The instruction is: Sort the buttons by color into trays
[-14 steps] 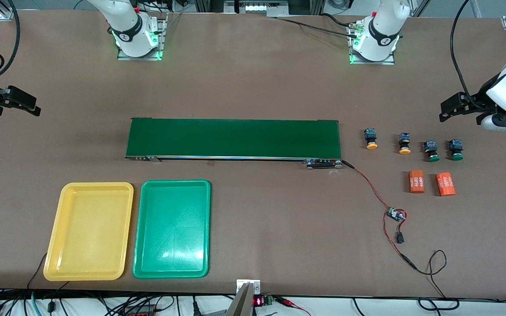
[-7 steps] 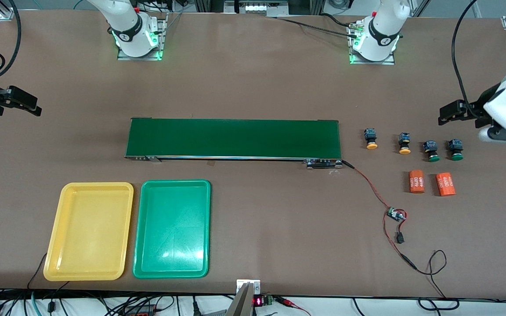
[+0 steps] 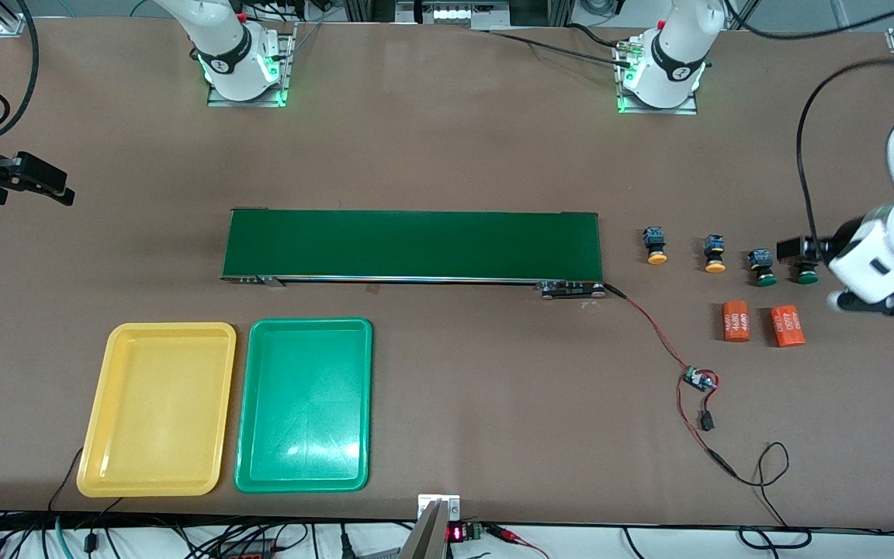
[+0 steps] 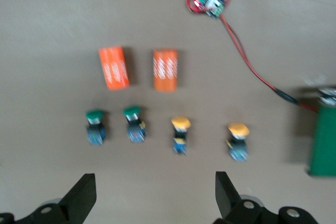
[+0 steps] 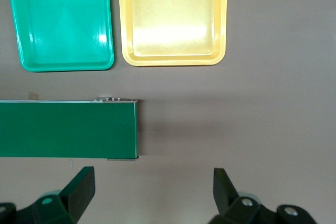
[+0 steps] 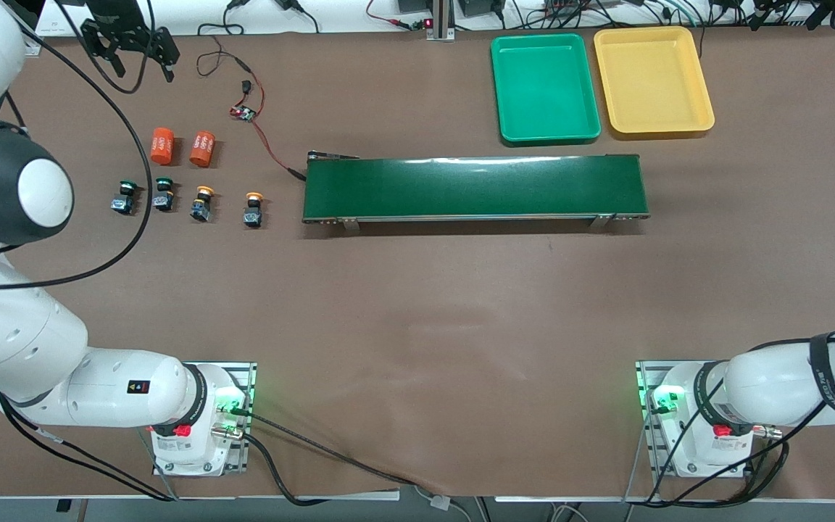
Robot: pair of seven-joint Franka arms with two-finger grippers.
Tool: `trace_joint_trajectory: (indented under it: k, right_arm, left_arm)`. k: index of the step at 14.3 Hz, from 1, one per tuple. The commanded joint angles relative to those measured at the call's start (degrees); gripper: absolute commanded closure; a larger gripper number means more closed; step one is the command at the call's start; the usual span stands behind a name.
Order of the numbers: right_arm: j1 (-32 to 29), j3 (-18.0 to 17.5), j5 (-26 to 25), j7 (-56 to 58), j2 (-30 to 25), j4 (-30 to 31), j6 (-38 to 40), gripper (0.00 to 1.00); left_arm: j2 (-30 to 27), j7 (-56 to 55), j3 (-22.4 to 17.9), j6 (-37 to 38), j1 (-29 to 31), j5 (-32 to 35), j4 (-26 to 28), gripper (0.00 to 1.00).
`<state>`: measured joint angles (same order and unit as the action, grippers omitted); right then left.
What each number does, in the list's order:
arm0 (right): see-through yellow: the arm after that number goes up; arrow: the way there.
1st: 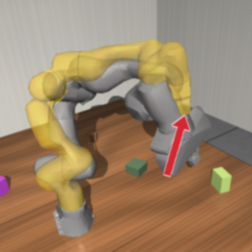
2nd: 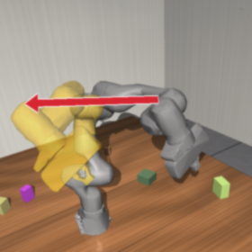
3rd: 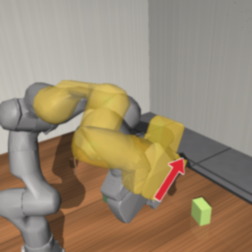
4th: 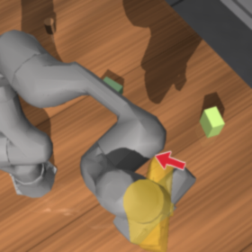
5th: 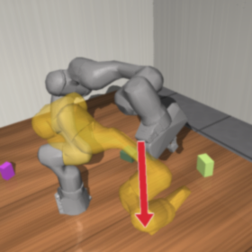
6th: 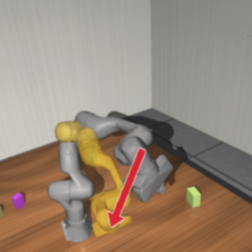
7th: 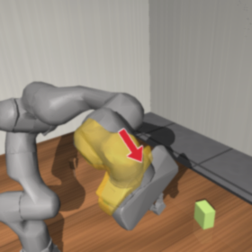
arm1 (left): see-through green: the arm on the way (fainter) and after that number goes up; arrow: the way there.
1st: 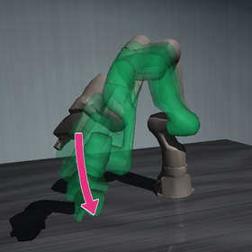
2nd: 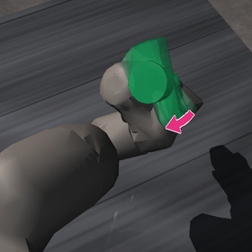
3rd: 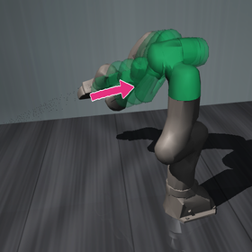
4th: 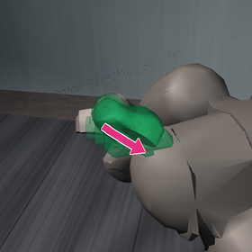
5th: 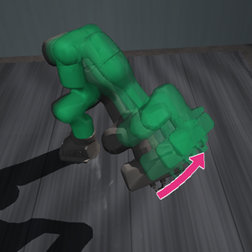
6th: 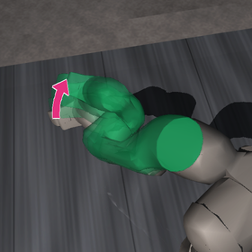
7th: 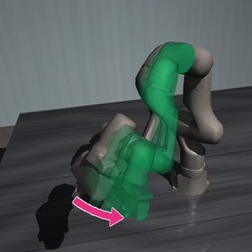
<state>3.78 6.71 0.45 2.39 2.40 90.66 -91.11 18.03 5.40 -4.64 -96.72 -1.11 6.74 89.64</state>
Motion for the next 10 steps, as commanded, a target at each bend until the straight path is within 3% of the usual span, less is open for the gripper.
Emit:
trace_joint_trajectory:
  k: [1, 8, 10]
  right_arm:
    - [0.0, -0.3, -0.8, 0.24, -0.47, 0.22, 0.05, 0.0]
    - [0.0, -0.3, -0.89, 0.24, -0.47, 0.31, 0.05, 0.0]
    - [0.0, -0.3, -0.89, 0.24, -0.47, 0.31, -0.03, 0.0]
  left_arm:
    - [0.51, 5.05, 0.07, -11.85, 1.55, 1.35, 6.75, 0.0]
    - [4.11, 6.38, 0.42, -48.07, 3.39, 0.91, 25.91, 0.0]
    - [6.83, 6.47, 0.42, -57.22, 3.48, 1.0, 28.83, 0.0]
